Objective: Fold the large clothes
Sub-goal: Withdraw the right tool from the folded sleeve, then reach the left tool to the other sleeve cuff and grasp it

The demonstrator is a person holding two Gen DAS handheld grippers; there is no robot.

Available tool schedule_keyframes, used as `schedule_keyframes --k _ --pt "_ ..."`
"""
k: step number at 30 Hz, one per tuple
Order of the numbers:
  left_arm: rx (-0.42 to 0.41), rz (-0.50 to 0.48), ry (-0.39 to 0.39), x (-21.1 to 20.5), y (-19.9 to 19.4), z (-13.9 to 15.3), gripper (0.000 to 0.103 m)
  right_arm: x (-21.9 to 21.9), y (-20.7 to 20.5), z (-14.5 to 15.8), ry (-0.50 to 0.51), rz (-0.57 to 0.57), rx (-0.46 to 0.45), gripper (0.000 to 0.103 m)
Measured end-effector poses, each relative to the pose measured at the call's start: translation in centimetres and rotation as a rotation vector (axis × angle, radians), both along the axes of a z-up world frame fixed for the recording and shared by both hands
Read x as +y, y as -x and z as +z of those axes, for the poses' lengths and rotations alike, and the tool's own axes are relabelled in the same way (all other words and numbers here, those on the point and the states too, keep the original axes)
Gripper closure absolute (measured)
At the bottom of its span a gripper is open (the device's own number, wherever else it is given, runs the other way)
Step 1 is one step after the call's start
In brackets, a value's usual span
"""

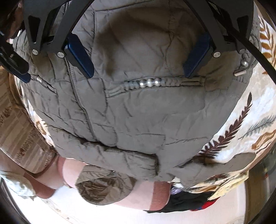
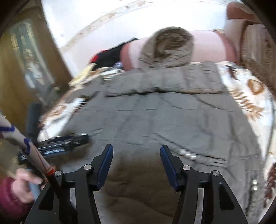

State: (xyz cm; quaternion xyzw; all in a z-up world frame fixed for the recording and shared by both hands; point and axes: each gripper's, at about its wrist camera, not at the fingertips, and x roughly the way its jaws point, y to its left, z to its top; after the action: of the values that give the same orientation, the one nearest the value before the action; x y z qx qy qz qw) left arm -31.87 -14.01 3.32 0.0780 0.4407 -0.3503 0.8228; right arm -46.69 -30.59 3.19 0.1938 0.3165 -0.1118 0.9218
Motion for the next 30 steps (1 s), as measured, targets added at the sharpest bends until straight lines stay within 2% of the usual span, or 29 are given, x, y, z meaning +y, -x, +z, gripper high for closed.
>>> schedule_keyframes --k 3,9,10,11,13,17,23,27,30 --pt "-0.055 -0.012 -0.016 0.1 0.5 0.3 0.000 0.5 -0.9 -1.0 0.055 -0.015 0.074 0.040" --pt "-0.117 0.015 -0.021 1.2 0.3 0.1 0.003 0.1 -0.6 -0.6 0.030 -0.006 0.029 0.043" --pt "-0.129 0.010 -0.041 1.1 0.4 -0.1 0.011 0.1 -0.7 -0.7 0.022 0.000 0.032 0.043" --pt "-0.142 0.005 -0.056 1.0 0.6 -0.2 0.024 0.1 -0.9 -0.8 0.022 0.002 0.039 0.043" --pt "-0.138 -0.028 -0.078 0.7 0.8 -0.3 0.033 0.0 -1.4 -0.9 0.011 0.011 0.048 0.043" --pt "-0.137 -0.042 -0.066 0.4 0.3 1.1 0.033 -0.5 -3.4 0.7 0.005 0.027 0.026 0.045" --pt "-0.137 0.033 -0.039 1.9 -2.4 3.9 0.033 -1.9 -8.4 3.7 0.006 0.028 -0.028 0.046" --pt "-0.075 0.088 -0.048 2.7 -5.0 3.8 0.033 -3.6 -11.2 3.4 0.019 -0.001 -0.008 0.046" --pt "-0.039 0.124 -0.050 3.3 -6.9 3.6 0.033 -5.2 -11.8 1.7 -0.021 -0.015 0.012 0.046"
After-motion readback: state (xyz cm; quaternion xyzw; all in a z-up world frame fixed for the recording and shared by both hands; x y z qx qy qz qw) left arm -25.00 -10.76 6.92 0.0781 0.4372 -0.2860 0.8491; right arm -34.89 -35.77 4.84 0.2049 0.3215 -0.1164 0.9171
